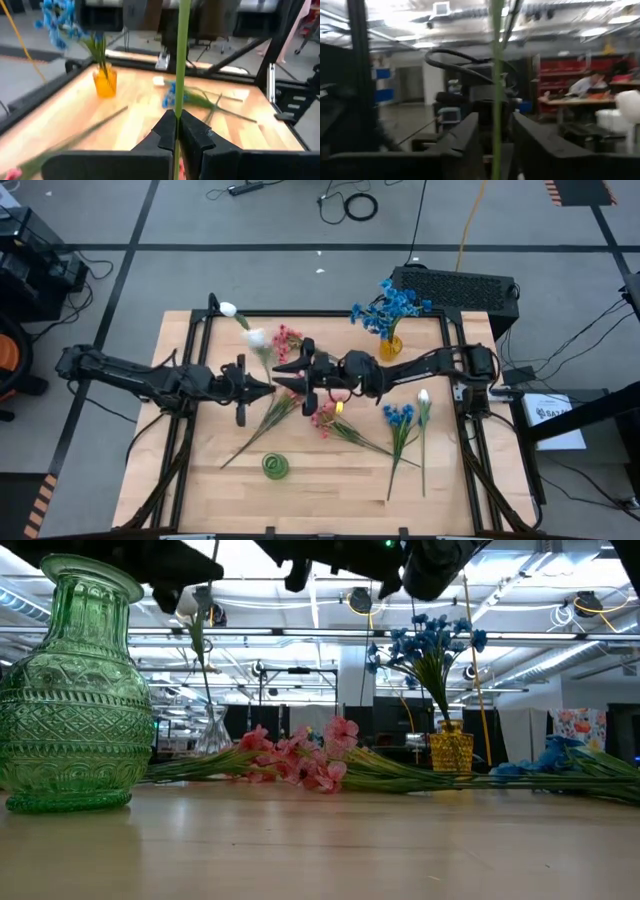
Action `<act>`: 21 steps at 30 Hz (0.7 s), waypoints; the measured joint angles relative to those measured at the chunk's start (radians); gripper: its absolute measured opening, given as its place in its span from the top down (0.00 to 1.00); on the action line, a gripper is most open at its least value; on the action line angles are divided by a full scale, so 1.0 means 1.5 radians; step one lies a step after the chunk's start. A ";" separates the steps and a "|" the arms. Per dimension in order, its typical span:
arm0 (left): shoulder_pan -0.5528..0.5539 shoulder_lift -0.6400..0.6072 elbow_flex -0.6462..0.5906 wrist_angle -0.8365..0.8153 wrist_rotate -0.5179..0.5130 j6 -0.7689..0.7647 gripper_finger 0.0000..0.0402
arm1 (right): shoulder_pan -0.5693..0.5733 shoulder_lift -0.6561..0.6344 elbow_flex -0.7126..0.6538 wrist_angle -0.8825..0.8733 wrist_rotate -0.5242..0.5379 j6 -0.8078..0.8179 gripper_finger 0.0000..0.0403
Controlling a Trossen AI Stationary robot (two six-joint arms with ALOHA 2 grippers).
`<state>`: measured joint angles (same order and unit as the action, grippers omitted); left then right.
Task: Sort flowers into vase by color
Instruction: Put the left white flower into the transparent vase
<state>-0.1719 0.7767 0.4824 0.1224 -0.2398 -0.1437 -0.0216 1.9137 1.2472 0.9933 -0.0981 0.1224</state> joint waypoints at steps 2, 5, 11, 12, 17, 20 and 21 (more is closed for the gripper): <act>0.000 -0.011 0.000 -0.037 0.000 -0.014 0.97 | -0.003 -0.018 0.000 -0.046 -0.014 0.016 0.64; 0.000 -0.012 0.000 -0.087 0.000 -0.032 0.97 | -0.007 -0.032 0.000 -0.106 -0.022 0.032 0.56; 0.000 -0.012 0.000 -0.150 0.003 -0.058 0.97 | -0.011 -0.042 0.000 -0.134 -0.023 0.036 0.49; 0.000 -0.012 0.000 -0.153 0.003 -0.059 0.97 | -0.012 -0.042 0.000 -0.137 -0.023 0.039 0.48; 0.000 -0.012 0.000 -0.161 0.010 -0.059 0.97 | -0.020 -0.042 0.000 -0.158 -0.021 0.040 0.49; 0.000 -0.011 0.000 -0.161 0.019 -0.058 0.97 | -0.021 -0.042 0.000 -0.160 -0.021 0.034 0.50; 0.000 -0.011 0.000 -0.161 0.020 -0.058 0.97 | -0.021 -0.042 0.000 -0.159 -0.021 0.028 0.51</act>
<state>-0.1722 0.7597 0.4824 -0.1185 -0.2105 -0.2306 -0.0532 1.8503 1.2472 0.7544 -0.1291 0.1646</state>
